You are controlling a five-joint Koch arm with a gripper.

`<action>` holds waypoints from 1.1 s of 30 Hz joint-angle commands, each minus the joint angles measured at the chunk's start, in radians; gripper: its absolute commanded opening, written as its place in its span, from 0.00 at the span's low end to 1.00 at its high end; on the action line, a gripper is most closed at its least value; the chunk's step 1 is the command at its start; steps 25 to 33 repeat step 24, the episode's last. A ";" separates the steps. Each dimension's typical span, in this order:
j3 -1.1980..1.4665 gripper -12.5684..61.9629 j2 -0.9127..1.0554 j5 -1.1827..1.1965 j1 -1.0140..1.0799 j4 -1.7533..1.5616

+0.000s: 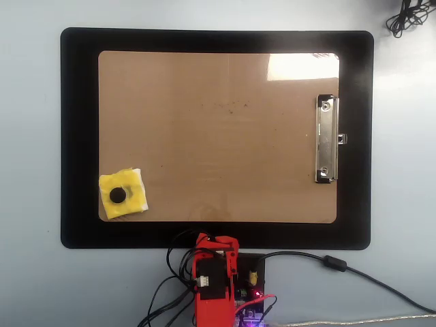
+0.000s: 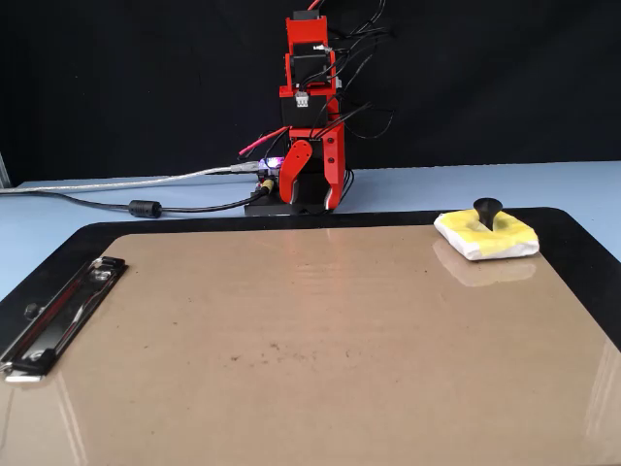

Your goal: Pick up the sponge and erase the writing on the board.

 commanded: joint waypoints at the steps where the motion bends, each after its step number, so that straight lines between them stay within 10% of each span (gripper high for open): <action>1: 0.023 0.63 0.049 0.152 -0.012 0.137; 33: 0.018 0.63 0.049 0.278 -0.003 0.150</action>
